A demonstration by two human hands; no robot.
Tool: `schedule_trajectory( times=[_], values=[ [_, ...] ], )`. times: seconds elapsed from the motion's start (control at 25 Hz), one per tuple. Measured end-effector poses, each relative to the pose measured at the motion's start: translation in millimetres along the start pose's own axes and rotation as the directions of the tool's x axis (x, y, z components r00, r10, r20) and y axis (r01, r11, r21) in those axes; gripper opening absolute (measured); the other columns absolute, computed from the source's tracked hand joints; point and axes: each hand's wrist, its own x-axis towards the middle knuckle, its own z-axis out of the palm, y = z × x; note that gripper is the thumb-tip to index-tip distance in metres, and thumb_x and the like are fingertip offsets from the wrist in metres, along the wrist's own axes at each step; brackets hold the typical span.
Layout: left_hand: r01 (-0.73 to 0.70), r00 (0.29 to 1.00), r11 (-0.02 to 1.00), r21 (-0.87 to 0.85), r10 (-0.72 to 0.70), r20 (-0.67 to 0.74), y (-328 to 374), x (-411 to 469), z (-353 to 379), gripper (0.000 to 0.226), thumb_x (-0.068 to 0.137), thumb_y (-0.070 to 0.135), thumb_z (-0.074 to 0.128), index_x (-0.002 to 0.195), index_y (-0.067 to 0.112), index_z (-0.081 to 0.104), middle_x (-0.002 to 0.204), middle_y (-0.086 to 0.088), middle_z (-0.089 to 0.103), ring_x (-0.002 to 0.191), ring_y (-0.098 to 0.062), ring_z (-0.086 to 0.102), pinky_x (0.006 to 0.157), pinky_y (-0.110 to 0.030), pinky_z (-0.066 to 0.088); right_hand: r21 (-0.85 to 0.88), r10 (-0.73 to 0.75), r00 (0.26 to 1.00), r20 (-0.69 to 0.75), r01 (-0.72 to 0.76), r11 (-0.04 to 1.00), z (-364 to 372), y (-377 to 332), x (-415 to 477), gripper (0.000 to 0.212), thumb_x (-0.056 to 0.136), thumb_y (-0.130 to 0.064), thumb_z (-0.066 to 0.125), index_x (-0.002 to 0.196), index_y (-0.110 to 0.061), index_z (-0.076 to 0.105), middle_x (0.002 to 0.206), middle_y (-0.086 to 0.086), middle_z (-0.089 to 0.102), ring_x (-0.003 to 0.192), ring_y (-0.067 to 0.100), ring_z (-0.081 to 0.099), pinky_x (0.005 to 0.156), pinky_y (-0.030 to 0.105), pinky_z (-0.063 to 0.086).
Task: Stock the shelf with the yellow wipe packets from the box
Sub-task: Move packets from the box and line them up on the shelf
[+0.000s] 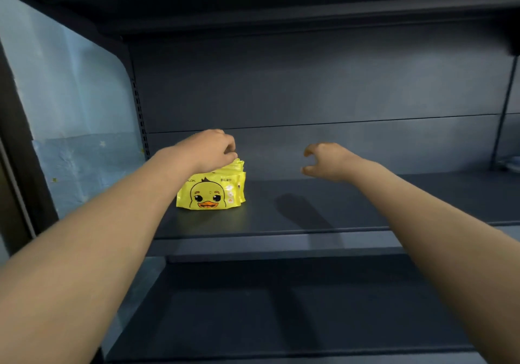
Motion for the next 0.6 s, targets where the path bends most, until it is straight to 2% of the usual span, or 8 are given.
schedule_trajectory(
  times=[0.24,0.4,0.6],
  values=[
    [0.042,0.998,0.999,-0.02,-0.043,-0.044,85.1,-28.5,-31.9,0.03,0.094,0.033,0.045,0.114,0.014,0.057,0.114,-0.004,0.053,0.107,-0.022,0.052,0.092,-0.036,0.043,0.013,0.042,0.997,0.06,-0.043,0.999,-44.3,58.6,-76.0,0.061,0.092,-0.037,0.055,0.143,-0.009,0.034,0.145,0.01,0.04,0.131,0.028,0.04,0.102,0.033,0.035],
    [0.048,0.998,0.997,-0.062,-0.049,-0.03,140.8,-57.6,-29.2,0.031,0.095,0.033,0.043,0.117,0.015,0.055,0.118,-0.004,0.052,0.111,-0.022,0.05,0.093,-0.036,0.043,0.021,0.082,0.995,0.059,-0.083,0.996,-57.7,89.7,-128.4,0.059,0.093,-0.036,0.054,0.143,-0.01,0.034,0.144,0.011,0.041,0.129,0.028,0.042,0.101,0.034,0.037],
    [0.047,0.998,0.994,-0.094,-0.05,-0.025,203.2,-98.0,-20.5,0.03,0.095,0.031,0.043,0.117,0.014,0.054,0.117,-0.004,0.052,0.108,-0.023,0.051,0.087,-0.032,0.042,-0.016,0.143,0.986,0.083,-0.142,0.99,-63.8,126.4,-198.0,0.057,0.094,-0.035,0.052,0.142,-0.009,0.035,0.144,0.011,0.041,0.129,0.028,0.041,0.102,0.036,0.038]
  ],
)
